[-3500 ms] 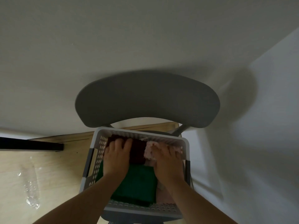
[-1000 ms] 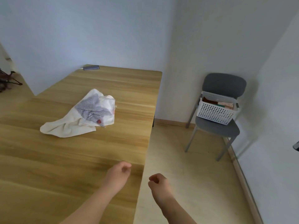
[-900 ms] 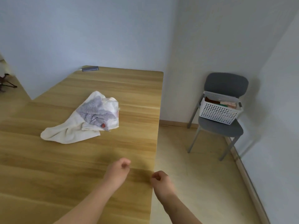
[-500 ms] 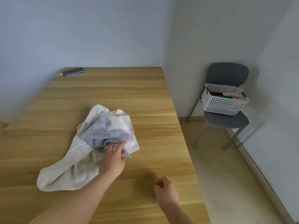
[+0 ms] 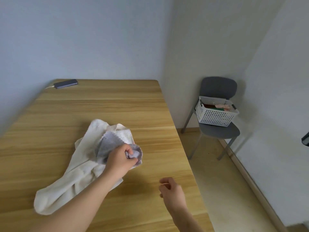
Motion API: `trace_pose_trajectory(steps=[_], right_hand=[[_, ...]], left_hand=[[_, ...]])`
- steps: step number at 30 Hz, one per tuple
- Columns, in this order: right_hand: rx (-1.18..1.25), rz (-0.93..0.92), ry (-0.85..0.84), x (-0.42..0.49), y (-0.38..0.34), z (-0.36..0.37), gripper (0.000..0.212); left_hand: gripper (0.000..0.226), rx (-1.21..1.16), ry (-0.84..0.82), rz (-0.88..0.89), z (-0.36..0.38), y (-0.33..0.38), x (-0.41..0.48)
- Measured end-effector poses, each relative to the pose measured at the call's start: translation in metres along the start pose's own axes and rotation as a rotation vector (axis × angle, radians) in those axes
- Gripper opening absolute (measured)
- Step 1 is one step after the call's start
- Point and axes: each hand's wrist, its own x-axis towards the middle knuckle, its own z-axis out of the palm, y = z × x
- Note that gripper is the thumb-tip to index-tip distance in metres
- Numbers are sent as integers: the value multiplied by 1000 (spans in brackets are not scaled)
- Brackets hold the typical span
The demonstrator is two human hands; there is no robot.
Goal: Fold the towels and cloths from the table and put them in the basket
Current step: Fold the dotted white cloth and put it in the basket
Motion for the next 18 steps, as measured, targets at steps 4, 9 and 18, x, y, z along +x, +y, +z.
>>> trace_pose_trajectory(steps=[4, 9, 18], right_hand=[[64, -287, 13, -18, -35, -21, 44], [-117, -673, -64, -42, -45, -54, 68], [-276, -645, 119, -48, -37, -98, 13]], left_hand=[[26, -171, -168, 2, -15, 38, -26], [27, -175, -360, 80, -17, 73, -67], [25, -109, -420, 157, -14, 88, -89]])
